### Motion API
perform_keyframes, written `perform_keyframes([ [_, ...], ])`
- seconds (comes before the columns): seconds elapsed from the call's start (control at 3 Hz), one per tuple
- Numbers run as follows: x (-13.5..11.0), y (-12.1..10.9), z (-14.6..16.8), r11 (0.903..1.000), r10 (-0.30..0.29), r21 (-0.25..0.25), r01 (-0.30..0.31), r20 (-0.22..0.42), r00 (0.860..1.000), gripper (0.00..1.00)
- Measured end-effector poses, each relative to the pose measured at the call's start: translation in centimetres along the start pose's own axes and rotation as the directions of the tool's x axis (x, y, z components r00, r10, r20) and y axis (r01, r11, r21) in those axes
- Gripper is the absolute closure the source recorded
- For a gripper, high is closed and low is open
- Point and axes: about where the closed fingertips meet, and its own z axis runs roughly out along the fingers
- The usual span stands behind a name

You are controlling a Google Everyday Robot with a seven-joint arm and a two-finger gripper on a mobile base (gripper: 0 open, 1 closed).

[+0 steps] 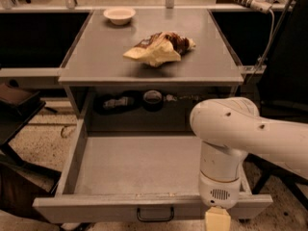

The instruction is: Open top drawer

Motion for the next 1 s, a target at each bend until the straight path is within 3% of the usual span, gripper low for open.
perform_keyframes([
  [0.33,0.0,0.0,0.0,1.0,0.0,0.0,0.0,0.0,1.0,0.0],
  [0.67,1.8,4.5,0.8,0.9967,0.045,-0.068,-0.044,0.013,0.999,0.0],
  [1.0,1.8,4.5,0.8,0.9967,0.045,-0.068,-0.044,0.013,0.999,0.0],
])
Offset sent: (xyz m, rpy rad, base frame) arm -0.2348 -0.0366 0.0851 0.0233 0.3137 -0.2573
